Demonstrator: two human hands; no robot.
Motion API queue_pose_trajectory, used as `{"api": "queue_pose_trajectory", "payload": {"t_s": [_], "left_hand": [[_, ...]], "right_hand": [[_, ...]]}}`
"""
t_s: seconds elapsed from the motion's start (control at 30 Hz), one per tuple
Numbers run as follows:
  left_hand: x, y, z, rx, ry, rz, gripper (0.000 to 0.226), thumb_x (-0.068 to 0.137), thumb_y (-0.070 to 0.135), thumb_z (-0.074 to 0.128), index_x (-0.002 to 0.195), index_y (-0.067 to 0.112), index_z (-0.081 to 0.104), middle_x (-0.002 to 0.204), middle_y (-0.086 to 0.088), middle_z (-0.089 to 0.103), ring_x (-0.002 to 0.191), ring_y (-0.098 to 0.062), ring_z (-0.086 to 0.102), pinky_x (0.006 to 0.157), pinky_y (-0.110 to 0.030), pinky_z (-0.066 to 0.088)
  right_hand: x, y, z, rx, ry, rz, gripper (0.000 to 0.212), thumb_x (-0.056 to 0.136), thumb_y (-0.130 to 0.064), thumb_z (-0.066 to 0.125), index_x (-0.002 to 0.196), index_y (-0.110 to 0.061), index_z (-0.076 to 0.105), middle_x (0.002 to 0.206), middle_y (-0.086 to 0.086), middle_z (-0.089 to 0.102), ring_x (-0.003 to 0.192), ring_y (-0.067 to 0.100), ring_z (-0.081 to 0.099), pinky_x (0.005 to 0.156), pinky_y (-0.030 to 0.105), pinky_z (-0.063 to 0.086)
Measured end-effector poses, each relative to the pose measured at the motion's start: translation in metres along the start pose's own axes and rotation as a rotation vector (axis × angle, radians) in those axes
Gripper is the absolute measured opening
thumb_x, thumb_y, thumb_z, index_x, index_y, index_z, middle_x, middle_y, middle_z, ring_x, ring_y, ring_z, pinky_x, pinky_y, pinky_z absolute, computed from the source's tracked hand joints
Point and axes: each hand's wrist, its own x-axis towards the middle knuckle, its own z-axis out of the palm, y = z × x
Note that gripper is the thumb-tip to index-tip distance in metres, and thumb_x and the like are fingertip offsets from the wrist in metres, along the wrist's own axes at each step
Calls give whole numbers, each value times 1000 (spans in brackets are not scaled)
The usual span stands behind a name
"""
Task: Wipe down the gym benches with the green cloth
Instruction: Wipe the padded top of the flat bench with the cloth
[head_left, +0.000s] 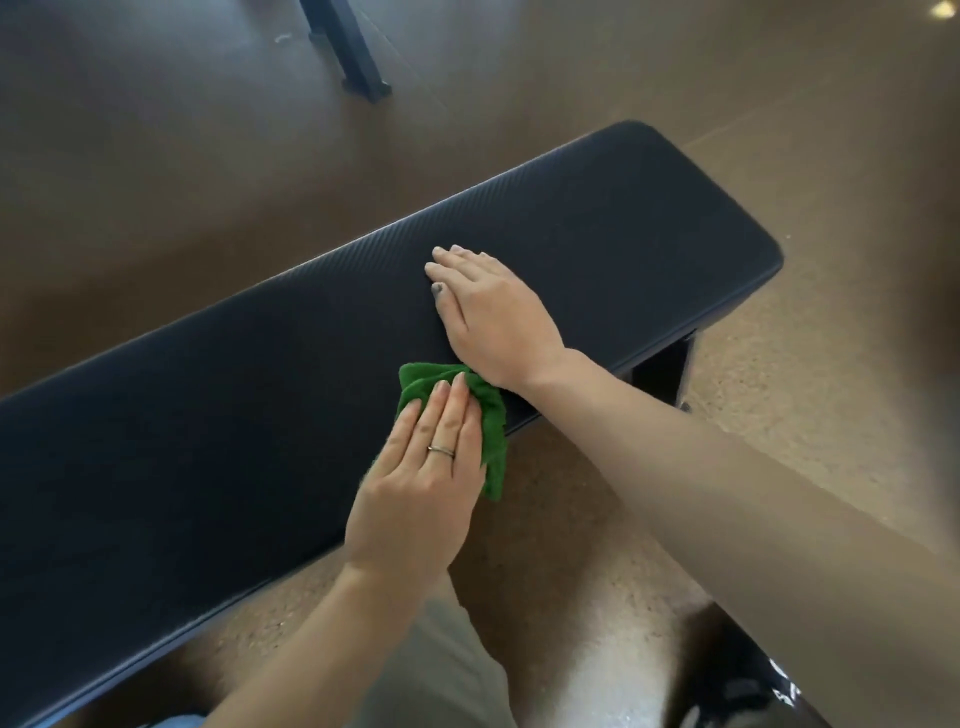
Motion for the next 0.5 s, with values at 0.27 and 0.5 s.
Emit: {"api": "queue_pose_trajectory", "payload": {"t_s": [0.27,0.5], "left_hand": [[72,60,14,30,-22,-96,43,113,23,42,146,0,54,152,-19,52,139,-29,54,118,-43,41],[144,105,11,-25,-113,-354,48,107,30,38,143,6,58,148,-11,56,137,-21,56,118,-40,41]], "right_hand": [[9,131,-64,-216,-54,91,52,110,-37,25,157,-22,41,167,6,32,156,23,23,128,42,13],[28,219,-105,-239,-122,321,58,105,-51,19,162,-41,17,173,-5,7,159,24,3,122,61,15]]}}
